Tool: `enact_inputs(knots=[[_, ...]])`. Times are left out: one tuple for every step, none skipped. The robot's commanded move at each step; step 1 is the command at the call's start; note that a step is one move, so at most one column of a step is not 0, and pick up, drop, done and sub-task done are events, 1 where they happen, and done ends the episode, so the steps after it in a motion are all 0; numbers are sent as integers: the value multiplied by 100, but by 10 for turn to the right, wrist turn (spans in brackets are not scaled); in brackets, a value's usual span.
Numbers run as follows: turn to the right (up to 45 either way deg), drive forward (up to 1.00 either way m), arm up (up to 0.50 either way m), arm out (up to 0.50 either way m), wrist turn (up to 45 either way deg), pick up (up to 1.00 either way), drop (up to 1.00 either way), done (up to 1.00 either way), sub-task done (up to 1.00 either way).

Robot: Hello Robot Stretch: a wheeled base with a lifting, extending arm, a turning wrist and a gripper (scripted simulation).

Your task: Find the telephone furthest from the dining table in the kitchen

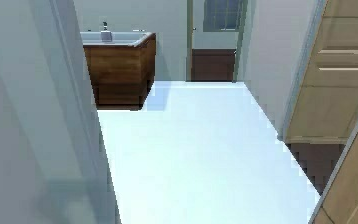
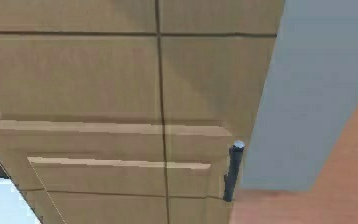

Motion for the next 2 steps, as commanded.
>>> enact_inputs(knots=[[0,75,0,0,0,0,0,0,0],[450,0,0,0,0,0,0,0,0]])
